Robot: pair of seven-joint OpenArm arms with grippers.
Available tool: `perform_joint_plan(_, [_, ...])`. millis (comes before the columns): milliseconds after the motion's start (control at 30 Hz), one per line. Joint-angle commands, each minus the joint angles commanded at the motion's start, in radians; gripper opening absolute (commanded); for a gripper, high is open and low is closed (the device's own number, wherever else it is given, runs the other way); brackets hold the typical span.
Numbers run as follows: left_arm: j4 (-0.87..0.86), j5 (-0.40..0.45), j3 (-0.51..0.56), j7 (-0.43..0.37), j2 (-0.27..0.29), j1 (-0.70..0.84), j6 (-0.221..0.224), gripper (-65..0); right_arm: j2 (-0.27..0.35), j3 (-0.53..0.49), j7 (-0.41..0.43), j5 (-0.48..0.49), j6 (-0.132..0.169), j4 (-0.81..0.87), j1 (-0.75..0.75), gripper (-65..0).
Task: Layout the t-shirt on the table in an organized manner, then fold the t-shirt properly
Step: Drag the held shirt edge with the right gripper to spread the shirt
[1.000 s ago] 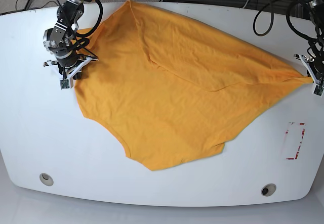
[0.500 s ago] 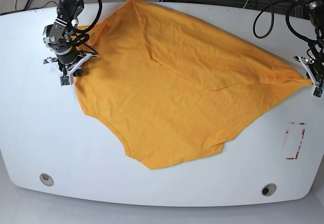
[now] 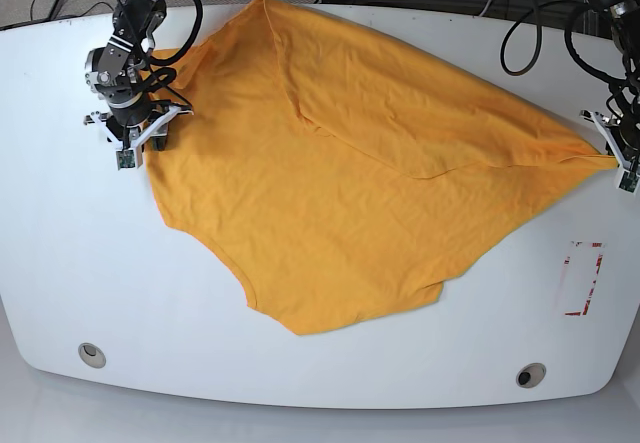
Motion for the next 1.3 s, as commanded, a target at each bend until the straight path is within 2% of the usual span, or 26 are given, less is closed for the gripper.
perform_joint_plan(533, [0.000,0.000,0.000,0.000,-0.028,0.000,0.000,-65.0,-0.003,0.000,0.000,0.000,0.000,0.002,0.034,-45.0])
perform_joint_plan(700, [-0.002,0.000,0.002,0.000,-0.028,-0.002,0.000,-65.0,-0.002,0.000,-0.003,-0.006,-0.008,0.055,0.061,-45.0])
perform_joint_plan(833, [-0.002,0.000,0.003,0.000,-0.028,-0.002,0.000,-65.0,-0.002,-0.003,-0.043,-0.006,-0.008,0.092,0.084,-44.4])
perform_joint_plan(867, [-0.002,0.000,0.003,0.000,-0.028,-0.002,0.000,-65.0,-0.002,-0.003,-0.055,-0.006,-0.008,0.092,0.092,-43.6])
perform_joint_plan(1000, [-0.002,0.000,0.003,0.000,-0.028,-0.002,0.000,-65.0,0.003,-0.002,-0.112,-0.008,-0.008,0.087,0.138,-32.7])
perform_joint_plan(1133, [-0.015,0.000,0.003,0.000,-0.028,-0.002,0.000,-65.0,0.003,-0.003,-0.112,-0.006,-0.006,0.086,0.160,-24.6])
perform_joint_plan(1300, [-0.035,0.000,0.003,0.000,-0.029,-0.003,0.000,-65.0,0.000,-0.006,-0.112,-0.006,-0.002,0.046,0.222,-21.9])
